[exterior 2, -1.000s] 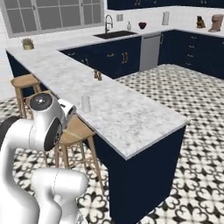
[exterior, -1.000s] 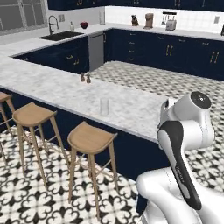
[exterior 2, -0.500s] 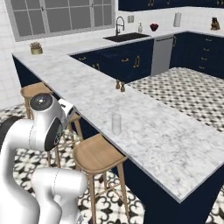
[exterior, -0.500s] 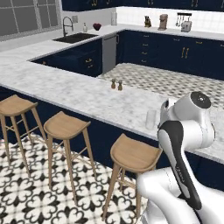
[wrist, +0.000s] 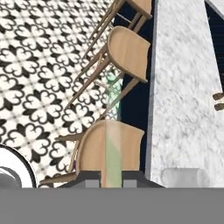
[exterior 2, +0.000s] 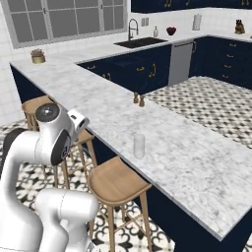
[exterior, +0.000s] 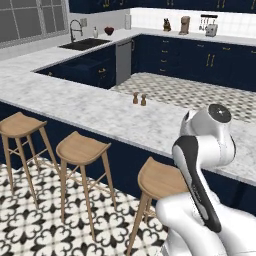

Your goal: Take a straw from the drawer in front and place it inside the glass cup on the dining counter.

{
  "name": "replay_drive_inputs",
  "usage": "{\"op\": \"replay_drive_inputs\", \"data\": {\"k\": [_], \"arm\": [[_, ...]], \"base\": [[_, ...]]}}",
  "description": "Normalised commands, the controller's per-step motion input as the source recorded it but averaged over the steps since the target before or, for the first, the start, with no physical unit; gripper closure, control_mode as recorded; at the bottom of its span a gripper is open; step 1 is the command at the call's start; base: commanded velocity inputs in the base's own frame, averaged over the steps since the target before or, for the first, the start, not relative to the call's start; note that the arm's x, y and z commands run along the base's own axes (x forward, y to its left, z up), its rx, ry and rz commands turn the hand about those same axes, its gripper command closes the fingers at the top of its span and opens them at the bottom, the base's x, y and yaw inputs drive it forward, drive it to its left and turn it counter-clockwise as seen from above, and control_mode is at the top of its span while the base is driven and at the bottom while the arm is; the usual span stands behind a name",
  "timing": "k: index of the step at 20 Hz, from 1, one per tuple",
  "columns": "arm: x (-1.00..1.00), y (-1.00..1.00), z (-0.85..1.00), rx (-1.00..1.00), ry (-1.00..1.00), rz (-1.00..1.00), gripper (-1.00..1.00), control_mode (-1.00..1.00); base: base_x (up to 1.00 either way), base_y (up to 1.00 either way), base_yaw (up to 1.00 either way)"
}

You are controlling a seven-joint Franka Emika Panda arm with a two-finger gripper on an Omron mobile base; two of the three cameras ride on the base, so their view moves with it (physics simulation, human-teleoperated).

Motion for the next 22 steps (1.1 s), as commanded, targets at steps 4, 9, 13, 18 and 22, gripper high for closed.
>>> {"op": "replay_drive_inputs", "data": {"k": [4,9,13,18,22], "arm": [[0.53,-0.12,0.0,0.01,0.05,-0.57,1.0,-1.0],[0.28,-0.85,0.02,0.21,0.13,-0.34,1.0,-1.0],[0.16,-0.94,-0.06,0.54,0.03,-0.02,1.0,-1.0],[0.03,-0.78,-0.01,0.69,-0.08,0.16,1.0,-1.0],[0.0,-0.56,0.02,0.67,-0.15,0.15,1.0,-1.0]], "base": [[0.0,0.0,0.0],[0.0,0.0,0.0],[0.0,0.0,0.0],[0.0,0.0,0.0],[0.0,0.0,0.0]]}}
